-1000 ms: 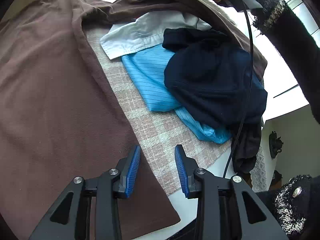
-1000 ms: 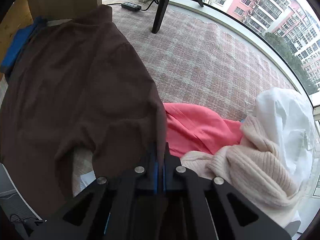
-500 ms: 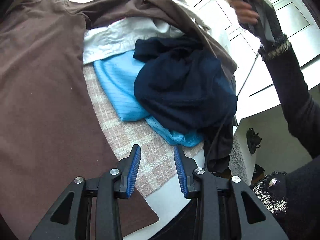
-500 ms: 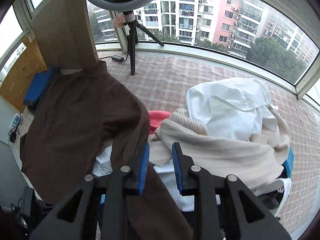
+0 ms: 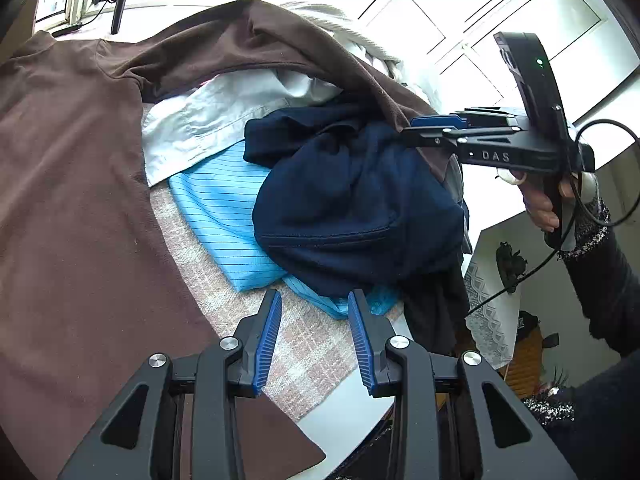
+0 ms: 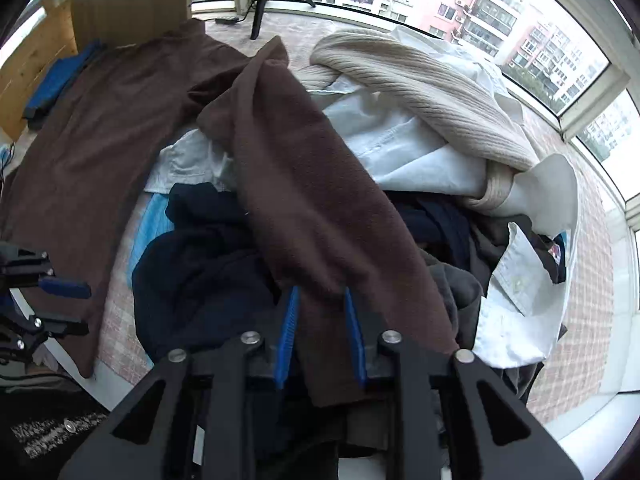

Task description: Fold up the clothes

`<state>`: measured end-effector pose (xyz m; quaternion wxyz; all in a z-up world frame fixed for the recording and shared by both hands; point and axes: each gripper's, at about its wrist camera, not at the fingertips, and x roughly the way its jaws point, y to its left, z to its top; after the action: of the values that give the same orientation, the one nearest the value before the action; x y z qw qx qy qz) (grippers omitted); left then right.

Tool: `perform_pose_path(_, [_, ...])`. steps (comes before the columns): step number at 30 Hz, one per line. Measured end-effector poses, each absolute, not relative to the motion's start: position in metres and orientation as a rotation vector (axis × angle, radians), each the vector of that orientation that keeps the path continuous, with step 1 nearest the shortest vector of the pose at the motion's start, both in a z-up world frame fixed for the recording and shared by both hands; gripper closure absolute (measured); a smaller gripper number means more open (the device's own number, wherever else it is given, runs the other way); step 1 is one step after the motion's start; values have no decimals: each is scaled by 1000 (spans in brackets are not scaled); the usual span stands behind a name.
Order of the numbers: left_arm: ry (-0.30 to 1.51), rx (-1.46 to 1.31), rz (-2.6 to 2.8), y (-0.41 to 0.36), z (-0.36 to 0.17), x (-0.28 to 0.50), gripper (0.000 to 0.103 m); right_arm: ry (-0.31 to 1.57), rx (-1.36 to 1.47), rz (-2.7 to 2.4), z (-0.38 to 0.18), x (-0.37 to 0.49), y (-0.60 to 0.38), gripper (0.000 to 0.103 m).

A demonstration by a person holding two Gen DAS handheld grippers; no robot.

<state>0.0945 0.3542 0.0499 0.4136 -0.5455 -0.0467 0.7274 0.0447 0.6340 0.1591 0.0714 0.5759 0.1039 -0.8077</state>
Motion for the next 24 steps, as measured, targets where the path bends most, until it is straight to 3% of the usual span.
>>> perform_pose_path(1, [-115, -1369, 1836, 349, 51, 97, 71, 264, 1737, -2430, 164, 40, 641, 100])
perform_pose_path(7, [-155, -1369, 1876, 321, 56, 103, 71, -128, 1638, -2371, 214, 24, 683, 101])
perform_pose_path(10, [-182, -1369, 1895, 310, 57, 104, 71, 12, 1609, -2381, 221, 25, 663, 89])
perform_pose_path(11, [-184, -1367, 1901, 309, 57, 105, 71, 62, 1617, -2376, 216, 26, 652, 74])
perform_pose_path(12, [-186, -1364, 1907, 308, 58, 106, 71, 109, 1622, -2370, 208, 28, 640, 65])
perform_pose_path(16, [-196, -1357, 1933, 299, 60, 110, 71, 341, 1658, -2340, 172, 33, 593, 65])
perform_pose_path(18, [-207, -1357, 1950, 289, 61, 115, 71, 562, 1664, -2358, 155, 33, 576, 65])
perform_pose_path(19, [-213, -1357, 1958, 283, 61, 117, 71, 652, 1681, -2354, 148, 31, 574, 66])
perform_pose_path(20, [-218, -1357, 1967, 278, 61, 119, 71, 718, 1707, -2340, 142, 28, 575, 78])
perform_pose_path(21, [-224, -1357, 1975, 273, 62, 121, 71, 736, 1737, -2323, 139, 24, 578, 101])
perform_pose_path(24, [-240, -1357, 2000, 257, 63, 127, 71, 538, 1791, -2311, 159, 9, 598, 101])
